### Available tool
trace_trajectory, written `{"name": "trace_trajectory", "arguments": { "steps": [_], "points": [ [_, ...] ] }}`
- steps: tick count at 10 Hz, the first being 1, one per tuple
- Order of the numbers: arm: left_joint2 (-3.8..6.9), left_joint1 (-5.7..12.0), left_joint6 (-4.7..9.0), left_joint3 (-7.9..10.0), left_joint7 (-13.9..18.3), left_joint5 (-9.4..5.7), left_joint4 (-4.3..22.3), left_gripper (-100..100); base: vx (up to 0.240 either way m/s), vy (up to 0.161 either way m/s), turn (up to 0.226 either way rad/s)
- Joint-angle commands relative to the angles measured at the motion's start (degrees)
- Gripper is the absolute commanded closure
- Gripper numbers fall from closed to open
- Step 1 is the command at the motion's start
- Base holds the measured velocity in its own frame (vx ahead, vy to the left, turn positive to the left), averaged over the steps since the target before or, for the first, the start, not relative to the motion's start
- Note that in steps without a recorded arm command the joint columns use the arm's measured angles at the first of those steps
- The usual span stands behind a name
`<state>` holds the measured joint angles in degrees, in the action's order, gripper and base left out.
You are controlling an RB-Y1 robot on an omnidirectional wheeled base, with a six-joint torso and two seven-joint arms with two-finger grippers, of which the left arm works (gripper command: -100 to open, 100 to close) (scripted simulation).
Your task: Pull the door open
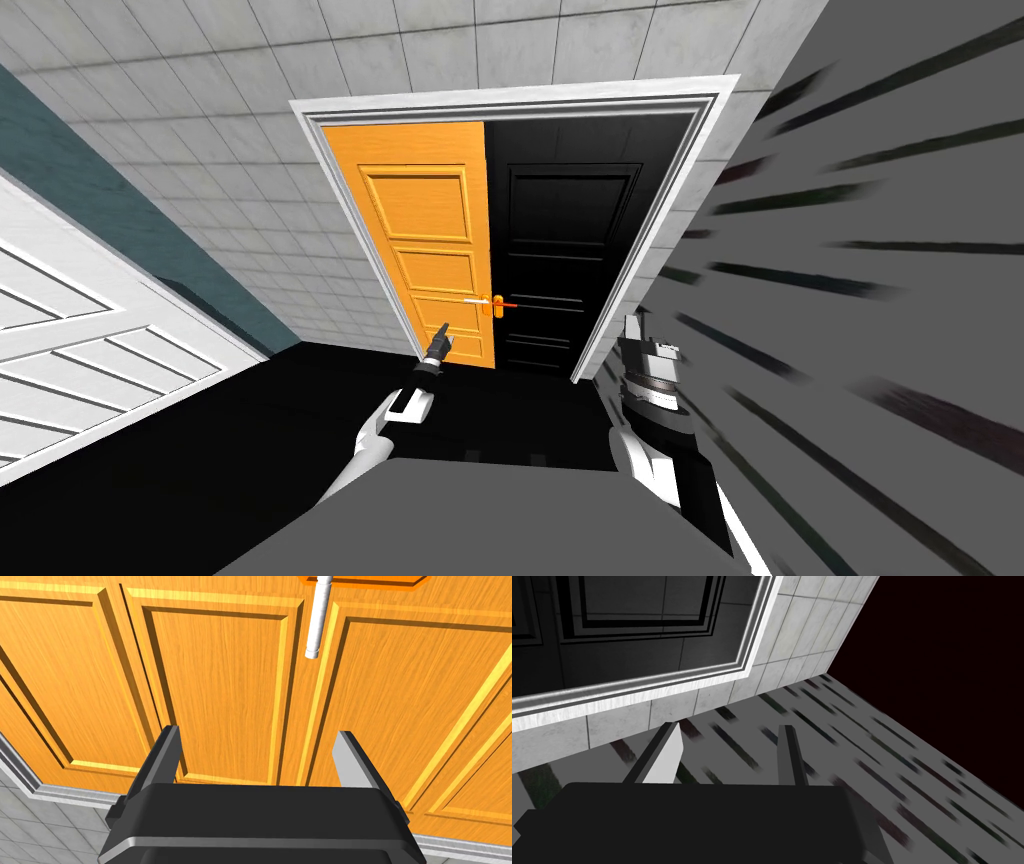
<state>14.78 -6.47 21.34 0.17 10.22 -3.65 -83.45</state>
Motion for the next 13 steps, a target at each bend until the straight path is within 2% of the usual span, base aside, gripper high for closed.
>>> {"name": "trace_trajectory", "arguments": {
  "steps": [1,13],
  "points": [
    [0.36,1.13,-0.28,-0.05,0.33,-0.17,1.88,-100,0.098,0.002,-0.079],
    [3.36,7.36,-1.54,-0.41,3.01,-1.49,13.94,-100,0.119,0.010,-0.069]
  ]
}}
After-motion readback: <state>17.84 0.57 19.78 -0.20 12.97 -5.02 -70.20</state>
